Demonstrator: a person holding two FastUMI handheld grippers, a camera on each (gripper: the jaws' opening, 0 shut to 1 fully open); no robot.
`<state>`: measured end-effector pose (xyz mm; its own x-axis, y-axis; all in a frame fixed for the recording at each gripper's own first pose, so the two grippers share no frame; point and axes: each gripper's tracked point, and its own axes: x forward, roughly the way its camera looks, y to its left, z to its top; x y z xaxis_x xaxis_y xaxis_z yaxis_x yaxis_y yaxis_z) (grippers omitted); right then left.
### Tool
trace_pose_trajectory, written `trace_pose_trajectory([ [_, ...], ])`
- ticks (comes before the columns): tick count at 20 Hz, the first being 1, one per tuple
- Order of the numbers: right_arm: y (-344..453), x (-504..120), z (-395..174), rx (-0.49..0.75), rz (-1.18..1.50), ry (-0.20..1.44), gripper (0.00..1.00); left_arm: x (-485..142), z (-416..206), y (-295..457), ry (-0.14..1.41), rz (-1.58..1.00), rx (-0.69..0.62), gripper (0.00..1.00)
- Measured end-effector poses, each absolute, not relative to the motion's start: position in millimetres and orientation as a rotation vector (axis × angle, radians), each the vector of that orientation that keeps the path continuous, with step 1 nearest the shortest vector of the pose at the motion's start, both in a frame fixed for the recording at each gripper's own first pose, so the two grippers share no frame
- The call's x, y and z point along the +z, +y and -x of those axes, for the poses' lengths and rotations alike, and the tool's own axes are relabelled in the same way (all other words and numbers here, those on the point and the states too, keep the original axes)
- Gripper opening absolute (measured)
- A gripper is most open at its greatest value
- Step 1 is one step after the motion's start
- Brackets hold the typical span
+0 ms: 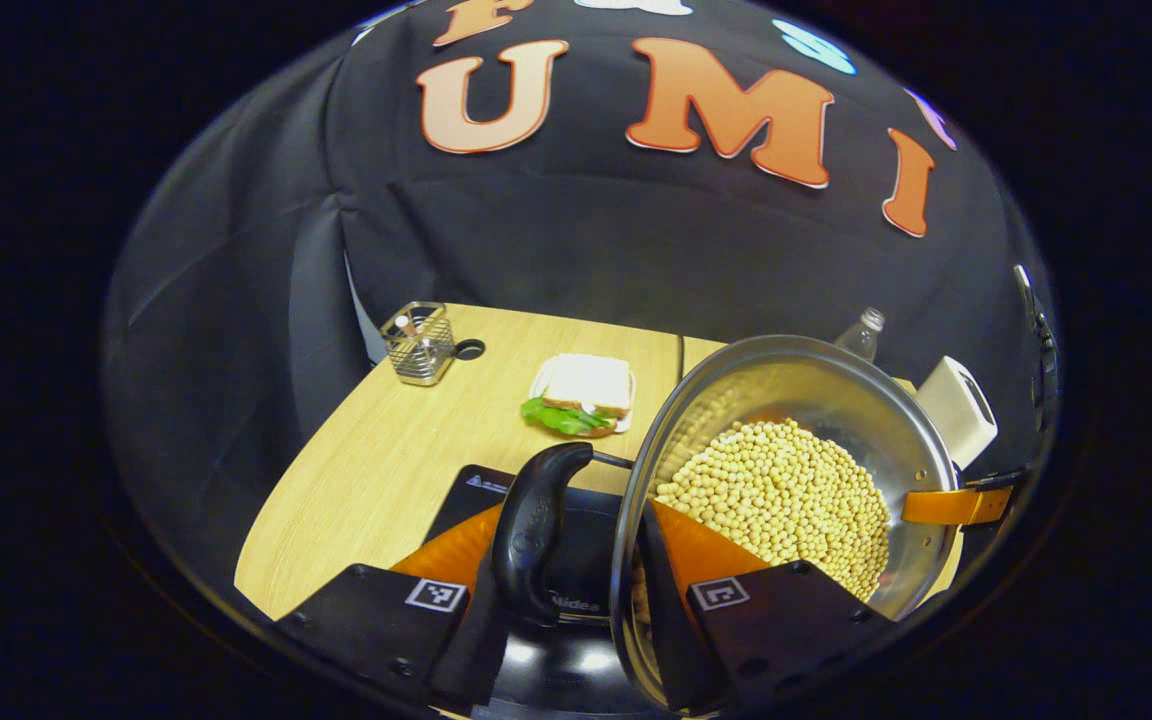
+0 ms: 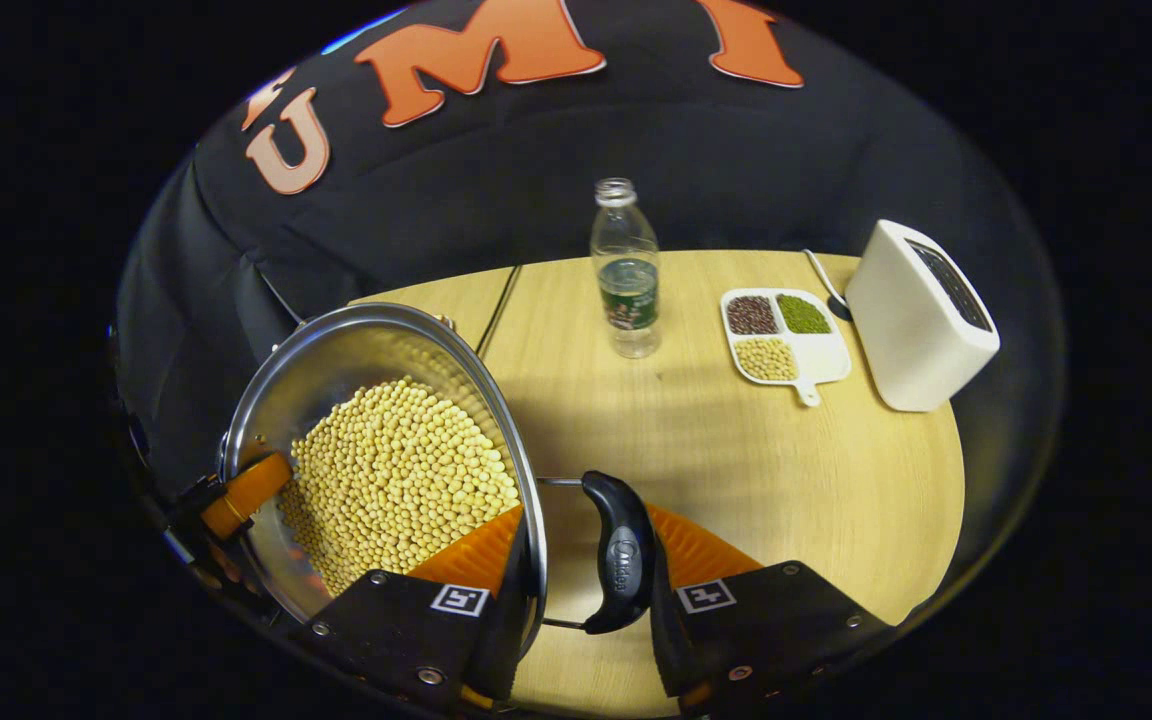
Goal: First push the handle of the pot to place it horizontally, then grasp the pot with both hands and set it on the induction cooktop.
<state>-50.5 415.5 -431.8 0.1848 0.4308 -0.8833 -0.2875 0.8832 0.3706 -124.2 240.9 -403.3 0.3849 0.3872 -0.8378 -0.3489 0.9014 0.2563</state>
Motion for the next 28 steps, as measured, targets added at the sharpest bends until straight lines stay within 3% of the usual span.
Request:
trace_pose_trajectory([
  [3,448.8,-427.3,52.8,0.552,-0.112,1.281,0.54,-386.9,136.2,273.1,1.074,-0.029,0.514,0.67],
  [4,459.1,-425.0,55.4,0.563,-0.11,1.279,0.49,-384.8,137.8,281.4,1.072,-0.026,0.525,0.67],
  [6,480.1,-421.5,60.6,0.578,-0.109,1.28,0.54,-380.0,143.7,297.6,1.069,-0.032,0.543,0.66],
  [8,495.5,-422.5,65.0,0.589,-0.102,1.282,0.54,-382.3,147.8,317.8,1.066,-0.035,0.553,0.66],
  [9,503.0,-423.6,67.0,0.592,-0.097,1.281,0.49,-383.8,150.5,324.6,1.065,-0.029,0.556,0.67],
  [11,515.6,-426.5,71.4,0.592,-0.084,1.282,0.54,-387.6,156.9,336.0,1.07,-0.013,0.561,0.67],
  [12,519.9,-428.1,74.6,0.592,-0.073,1.287,0.49,-391.3,161.2,340.5,1.076,-0.002,0.563,0.66],
  [13,524.0,-430.7,76.7,0.592,-0.063,1.293,0.54,-397.0,163.0,345.1,1.082,0.011,0.568,0.67],
  [15,531.8,-435.0,82.0,0.587,-0.046,1.3,0.5,-414.1,167.5,355.9,1.099,0.037,0.577,0.67],
  [16,533.1,-437.7,85.3,0.585,-0.037,1.306,0.54,-422.8,165.3,360.1,1.107,0.046,0.578,0.67],
  [19,530.8,-437.1,88.9,0.576,-0.018,1.331,0.5,-446.0,155.7,365.7,1.135,0.062,0.578,0.68],
  [20,529.3,-436.0,88.6,0.574,-0.013,1.336,0.54,-451.1,147.2,368.8,1.145,0.068,0.575,0.67],
  [23,528.1,-432.5,89.0,0.562,-0.013,1.358,0.5,-443.7,136.6,385.1,1.166,0.083,0.57,0.68],
  [24,527.3,-432.2,89.3,0.562,-0.01,1.365,0.54,-443.0,132.2,383.5,1.176,0.084,0.569,0.67],
  [28,523.6,-430.1,90.1,0.56,0.001,1.386,0.54,-450.9,121.1,392.6,1.206,0.104,0.573,0.68],
])
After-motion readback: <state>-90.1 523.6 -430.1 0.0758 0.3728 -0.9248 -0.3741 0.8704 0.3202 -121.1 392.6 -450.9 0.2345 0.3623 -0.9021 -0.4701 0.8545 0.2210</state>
